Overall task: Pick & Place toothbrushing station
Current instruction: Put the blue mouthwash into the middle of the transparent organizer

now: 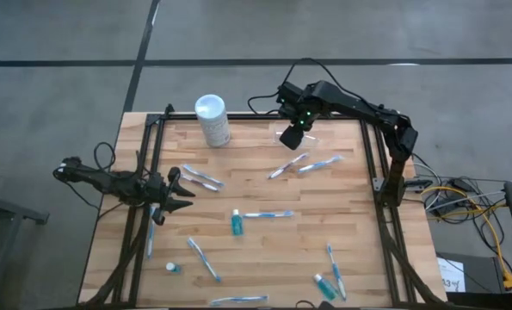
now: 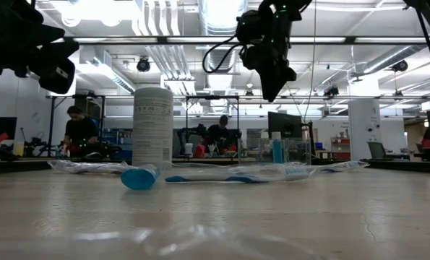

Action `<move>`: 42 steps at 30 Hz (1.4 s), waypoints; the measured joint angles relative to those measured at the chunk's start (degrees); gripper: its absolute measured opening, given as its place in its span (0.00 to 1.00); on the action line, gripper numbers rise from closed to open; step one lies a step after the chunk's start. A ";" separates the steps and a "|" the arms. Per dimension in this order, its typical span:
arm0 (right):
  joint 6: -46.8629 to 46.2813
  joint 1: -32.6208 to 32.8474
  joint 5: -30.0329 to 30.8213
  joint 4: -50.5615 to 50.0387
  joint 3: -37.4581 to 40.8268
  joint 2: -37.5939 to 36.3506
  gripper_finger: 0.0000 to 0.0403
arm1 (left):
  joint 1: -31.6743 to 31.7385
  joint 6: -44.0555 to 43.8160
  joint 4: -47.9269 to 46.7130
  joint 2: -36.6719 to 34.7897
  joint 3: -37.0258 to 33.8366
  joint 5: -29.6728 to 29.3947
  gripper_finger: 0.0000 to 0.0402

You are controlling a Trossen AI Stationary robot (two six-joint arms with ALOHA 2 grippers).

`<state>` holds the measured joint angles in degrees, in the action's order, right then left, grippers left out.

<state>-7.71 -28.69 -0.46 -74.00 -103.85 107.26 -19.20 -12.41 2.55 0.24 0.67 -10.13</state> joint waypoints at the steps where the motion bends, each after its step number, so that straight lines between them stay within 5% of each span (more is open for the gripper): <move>1: -0.53 0.02 0.01 0.04 0.00 0.02 0.35 | 0.00 0.00 0.00 0.00 0.00 0.00 0.31; 42: -1.27 0.20 0.02 12.64 0.02 0.11 0.35 | 0.00 0.00 0.00 0.00 0.00 0.00 0.31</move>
<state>-8.98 -28.49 -0.45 -61.36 -103.83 107.37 -19.20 -12.41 2.55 0.25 0.67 -10.13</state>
